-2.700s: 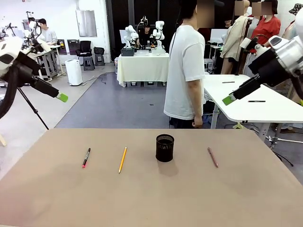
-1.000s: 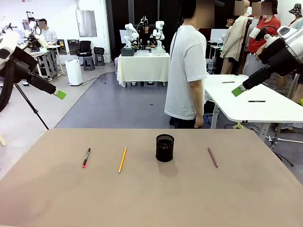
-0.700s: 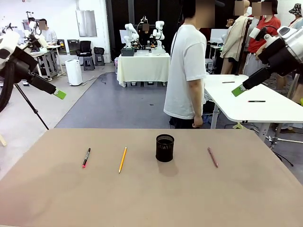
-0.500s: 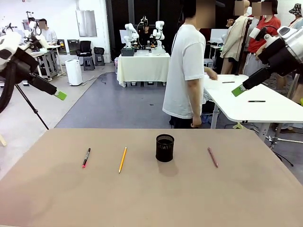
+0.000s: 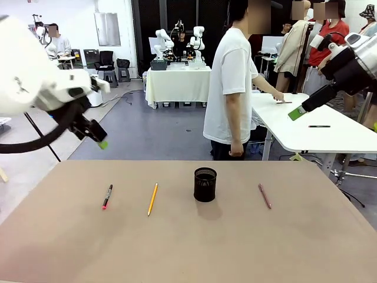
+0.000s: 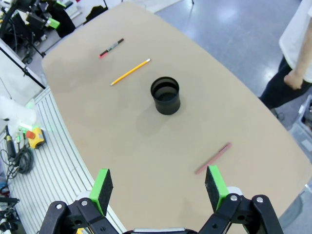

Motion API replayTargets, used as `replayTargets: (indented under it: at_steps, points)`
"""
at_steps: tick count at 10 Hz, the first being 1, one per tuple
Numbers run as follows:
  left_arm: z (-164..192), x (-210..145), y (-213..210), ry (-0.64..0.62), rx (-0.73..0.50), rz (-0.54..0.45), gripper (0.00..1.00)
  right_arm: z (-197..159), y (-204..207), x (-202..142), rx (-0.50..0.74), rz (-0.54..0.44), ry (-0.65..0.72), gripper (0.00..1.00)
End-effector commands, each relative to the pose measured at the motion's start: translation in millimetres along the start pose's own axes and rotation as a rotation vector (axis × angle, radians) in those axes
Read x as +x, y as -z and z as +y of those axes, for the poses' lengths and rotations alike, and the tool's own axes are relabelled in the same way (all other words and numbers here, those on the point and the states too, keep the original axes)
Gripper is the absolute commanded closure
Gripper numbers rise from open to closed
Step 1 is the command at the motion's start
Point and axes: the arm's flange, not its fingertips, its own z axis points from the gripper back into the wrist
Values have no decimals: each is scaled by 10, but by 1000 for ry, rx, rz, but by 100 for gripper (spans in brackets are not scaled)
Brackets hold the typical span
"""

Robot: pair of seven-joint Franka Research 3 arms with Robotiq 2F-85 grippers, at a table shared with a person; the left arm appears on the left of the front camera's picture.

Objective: Place the pens into the pen holder.
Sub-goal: Pick up a writing instrument from the table and place it into the Pen holder.

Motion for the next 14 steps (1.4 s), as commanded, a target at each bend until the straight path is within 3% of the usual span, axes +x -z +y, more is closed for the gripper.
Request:
replayTargets:
  at_steps: [1, 5, 6, 11, 12, 14]
  points:
    - [-191, 235, 330, -81, 95, 96, 0, 7, -9, -1, 13, -16, -1, 0]
    - [-550, 444, 976, -65, 141, 130, 0, 7, -9, -1, 13, -16, -1, 0]
    - [-550, 449, 1003, -48, 56, 137, 0, 7, -9, -1, 13, -16, -1, 0]
    - [-573, 390, 1007, -59, 82, 142, 0, 7, -9, -1, 13, -16, -1, 0]
    - [-698, 482, 1161, -134, 79, 206, 0, 7, -9, -1, 13, -16, -1, 0]
    - [-805, 688, 1611, -211, 104, 239, 0, 7, -9, -1, 13, -16, -1, 0]
